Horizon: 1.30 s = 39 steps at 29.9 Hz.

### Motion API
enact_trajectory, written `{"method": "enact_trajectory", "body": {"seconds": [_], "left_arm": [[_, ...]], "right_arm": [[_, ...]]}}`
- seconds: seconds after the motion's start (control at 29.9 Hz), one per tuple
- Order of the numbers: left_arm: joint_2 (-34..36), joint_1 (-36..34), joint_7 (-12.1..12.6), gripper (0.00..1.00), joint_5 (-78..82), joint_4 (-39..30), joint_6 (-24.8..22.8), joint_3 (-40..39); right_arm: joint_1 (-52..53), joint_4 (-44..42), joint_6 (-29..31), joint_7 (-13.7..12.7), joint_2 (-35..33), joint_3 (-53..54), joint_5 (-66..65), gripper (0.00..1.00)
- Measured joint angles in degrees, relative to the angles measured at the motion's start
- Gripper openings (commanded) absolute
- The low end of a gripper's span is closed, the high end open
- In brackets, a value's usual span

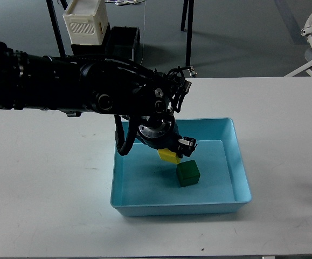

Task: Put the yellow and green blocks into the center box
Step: 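Lift the yellow cube and carry it over the blue tray, then lower the yellow cube into the tray beside the green cube and release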

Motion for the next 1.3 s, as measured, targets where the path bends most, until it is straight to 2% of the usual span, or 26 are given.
{"method": "enact_trajectory", "body": {"seconds": [0.23, 0.47, 0.57, 0.64, 0.7, 0.74, 0.77, 0.8, 0.87, 1.1, 1.17, 1.3], "left_arm": [[0.0, 1.6, 0.0, 0.08, -0.3, -0.7, 0.0, -6.4], [0.0, 5.3, 0.0, 0.11, 1.4, 0.5, 0.0, -7.0], [0.0, 8.2, 0.0, 0.16, 3.4, 1.9, 0.0, -7.1], [0.0, 9.7, 0.0, 0.21, 4.2, 2.3, 0.0, -7.1], [0.1, 10.6, 0.0, 0.32, 4.6, 2.5, 0.0, -7.3], [0.1, 10.8, 0.0, 0.46, 4.6, 2.5, 0.0, -7.3], [0.1, 10.9, 0.0, 0.64, 4.6, 2.6, 0.0, -7.3], [0.0, 10.9, 0.0, 0.75, 4.7, 2.6, 0.0, -7.3], [0.0, 11.0, 0.0, 0.76, 4.7, 2.8, 0.0, -7.3], [0.0, 10.0, 0.0, 0.88, 4.5, 3.5, 0.0, -7.6], [0.0, 9.3, 0.0, 0.95, 4.4, 3.5, 0.0, -8.0], [0.0, 8.2, 0.0, 0.96, 4.0, 3.6, 0.0, -8.4]], "right_arm": [[-0.3, 0.0, 0.0, 0.0, -0.1, -0.1, -0.1, 1.00], [-0.4, -0.1, 0.0, 0.0, 0.4, -0.2, -2.6, 1.00], [-0.4, 0.0, 0.0, 0.1, 0.6, -0.3, -2.9, 1.00], [-0.4, 0.0, 0.0, 0.1, 0.6, -0.3, -3.0, 1.00], [-0.4, 0.0, 0.0, 0.1, 0.5, -0.3, -3.0, 1.00], [-0.4, 0.0, 0.0, 0.1, 0.4, -0.3, -3.0, 1.00], [-0.3, 0.1, 0.0, 0.1, 0.3, -0.3, -3.0, 1.00], [-0.3, 0.1, 0.0, 0.1, 0.2, -0.3, -3.0, 1.00], [-0.3, 0.1, 0.0, 0.1, 0.2, -0.3, -3.0, 1.00], [-0.4, 0.1, 0.0, 0.1, 0.2, -0.2, -3.0, 1.00], [-0.4, 0.1, 0.0, 0.1, 0.2, -0.2, -3.0, 1.00], [-0.4, 0.1, 0.0, 0.1, 0.2, -0.1, -3.0, 1.00]]}}
